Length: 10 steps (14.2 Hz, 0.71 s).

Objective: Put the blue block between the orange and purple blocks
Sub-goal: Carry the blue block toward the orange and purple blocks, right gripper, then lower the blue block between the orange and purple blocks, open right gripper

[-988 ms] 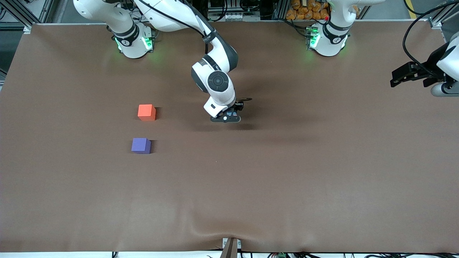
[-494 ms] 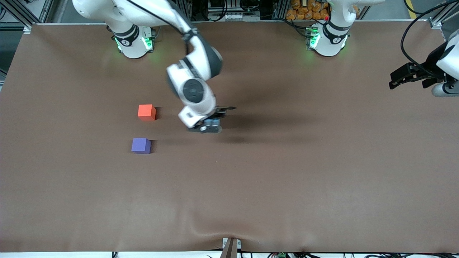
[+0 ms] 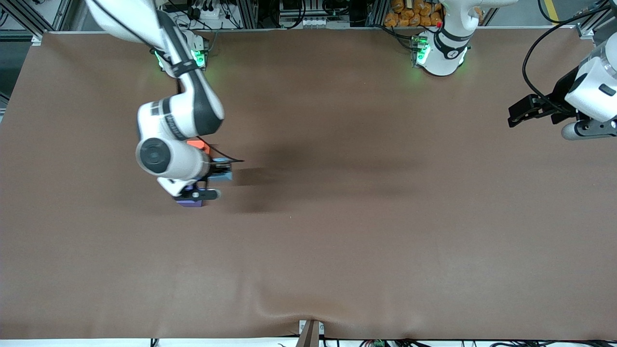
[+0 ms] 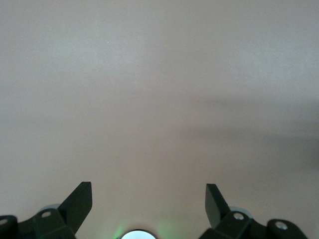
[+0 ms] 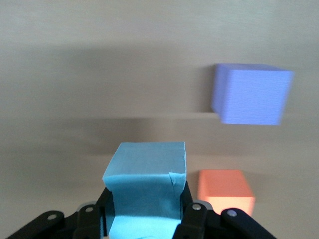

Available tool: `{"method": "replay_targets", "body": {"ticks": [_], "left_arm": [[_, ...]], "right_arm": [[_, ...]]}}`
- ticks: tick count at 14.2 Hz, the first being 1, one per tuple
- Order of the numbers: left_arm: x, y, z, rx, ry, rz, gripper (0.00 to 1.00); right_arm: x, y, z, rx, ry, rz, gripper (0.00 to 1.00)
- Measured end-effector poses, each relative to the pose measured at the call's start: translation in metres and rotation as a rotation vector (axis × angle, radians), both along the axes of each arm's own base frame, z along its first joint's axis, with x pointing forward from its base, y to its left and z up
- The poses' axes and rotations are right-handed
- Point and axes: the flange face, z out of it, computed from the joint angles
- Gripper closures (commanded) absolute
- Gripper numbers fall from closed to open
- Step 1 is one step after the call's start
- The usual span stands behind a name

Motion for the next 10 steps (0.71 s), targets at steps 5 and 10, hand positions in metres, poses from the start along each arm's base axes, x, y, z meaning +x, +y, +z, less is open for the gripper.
{"method": "replay_targets", "body": {"ticks": [5,10], "left_arm": [[0.001,0.003,0.000,-0.005,-0.004,-0.060,0.00],[0.002,0.010,0.000,-0.009,-0.005,-0.098,0.00]], "right_arm": [[-0.012,-0.064,-0.002,0.039,-0.014,-0.012,1.00],[-0.026,-0.082,-0.025,0.034,-0.033,-0.040,1.00]]}}
